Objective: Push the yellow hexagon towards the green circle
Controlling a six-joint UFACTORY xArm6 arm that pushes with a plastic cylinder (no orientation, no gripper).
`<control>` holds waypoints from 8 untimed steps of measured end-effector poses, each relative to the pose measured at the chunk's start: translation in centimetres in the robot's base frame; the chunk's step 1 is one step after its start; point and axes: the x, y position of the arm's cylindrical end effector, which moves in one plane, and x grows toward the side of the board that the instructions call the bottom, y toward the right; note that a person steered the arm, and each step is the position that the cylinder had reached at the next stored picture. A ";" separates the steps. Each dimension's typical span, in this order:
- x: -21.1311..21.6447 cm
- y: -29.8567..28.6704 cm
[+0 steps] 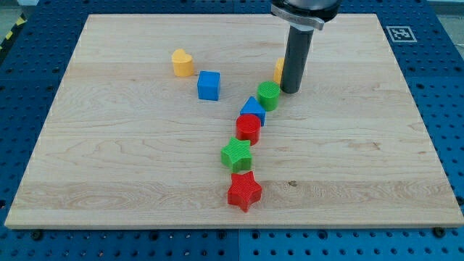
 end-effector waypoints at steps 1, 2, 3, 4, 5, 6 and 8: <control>-0.1 0.0; 0.9 1.2; 1.8 5.5; 1.1 11.4; -3.2 12.8; -5.7 11.7; -5.7 11.7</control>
